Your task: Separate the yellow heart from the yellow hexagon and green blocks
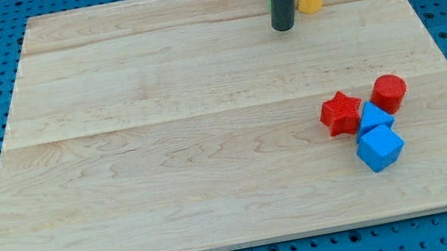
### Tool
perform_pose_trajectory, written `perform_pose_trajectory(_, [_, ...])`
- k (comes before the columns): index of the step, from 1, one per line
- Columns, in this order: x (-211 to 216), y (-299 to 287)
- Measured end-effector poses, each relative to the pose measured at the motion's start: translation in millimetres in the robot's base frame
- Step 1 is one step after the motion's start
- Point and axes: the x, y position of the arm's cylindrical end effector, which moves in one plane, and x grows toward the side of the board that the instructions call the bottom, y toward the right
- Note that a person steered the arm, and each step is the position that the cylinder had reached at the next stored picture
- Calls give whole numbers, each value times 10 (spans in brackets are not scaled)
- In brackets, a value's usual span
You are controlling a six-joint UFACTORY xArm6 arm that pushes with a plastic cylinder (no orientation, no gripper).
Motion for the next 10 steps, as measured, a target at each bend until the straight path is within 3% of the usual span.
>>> perform_pose_trajectory(6, [-53,80])
perform_pose_trajectory(7, [151,165])
perform_pose_trajectory(8, [311,502])
perform_pose_trajectory(9, [269,1254])
perform_pose_trajectory(10, [-413,1650])
